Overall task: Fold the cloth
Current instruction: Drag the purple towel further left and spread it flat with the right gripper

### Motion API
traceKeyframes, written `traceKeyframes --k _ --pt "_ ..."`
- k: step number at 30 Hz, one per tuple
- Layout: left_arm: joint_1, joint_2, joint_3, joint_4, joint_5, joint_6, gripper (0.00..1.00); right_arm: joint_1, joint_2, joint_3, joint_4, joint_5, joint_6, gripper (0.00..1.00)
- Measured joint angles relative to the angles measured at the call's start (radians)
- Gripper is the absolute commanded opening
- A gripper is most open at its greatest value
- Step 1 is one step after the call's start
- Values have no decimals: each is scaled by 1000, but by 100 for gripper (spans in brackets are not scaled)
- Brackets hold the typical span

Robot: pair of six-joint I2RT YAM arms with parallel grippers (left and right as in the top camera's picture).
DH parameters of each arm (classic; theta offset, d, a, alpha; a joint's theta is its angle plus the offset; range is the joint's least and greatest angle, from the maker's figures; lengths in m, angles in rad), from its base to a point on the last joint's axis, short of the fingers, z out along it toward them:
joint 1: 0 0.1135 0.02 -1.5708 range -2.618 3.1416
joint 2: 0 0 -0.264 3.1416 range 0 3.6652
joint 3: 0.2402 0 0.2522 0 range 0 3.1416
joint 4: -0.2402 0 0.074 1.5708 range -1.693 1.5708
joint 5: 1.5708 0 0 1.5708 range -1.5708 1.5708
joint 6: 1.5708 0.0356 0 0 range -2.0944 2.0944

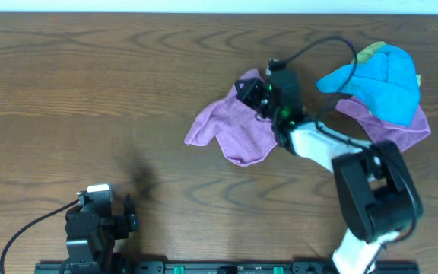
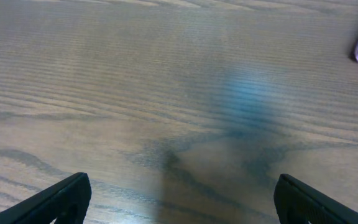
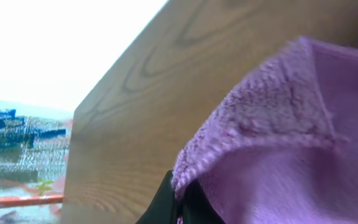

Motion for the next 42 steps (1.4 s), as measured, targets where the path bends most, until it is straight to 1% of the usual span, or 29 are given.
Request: traceKeyframes --k 7,11,14,15,17,21,25,28,35,42 --pt "0 0 0 0 0 0 95 52 233 288 -32 -31 -57 2" --pt "0 0 0 0 0 0 95 94 357 472 -114 -70 -97 7" --pt "0 0 0 0 0 0 95 120 402 560 -184 -105 -135 10" --pt "0 0 0 0 0 0 95 130 408 580 -203 -114 -150 13" --pt "0 0 0 0 0 0 95 150 411 601 -212 -129 -181 19" --pt "0 0 0 0 0 0 95 193 411 638 -214 -175 -241 36" --pt "0 0 0 0 0 0 95 220 411 662 -217 -239 -274 57" --pt "0 0 0 0 0 0 95 223 410 667 -262 -274 -282 64" --pt "0 0 0 0 0 0 95 192 380 668 -435 -302 -318 72" --pt "0 0 0 0 0 0 95 151 238 668 -547 -282 -382 74"
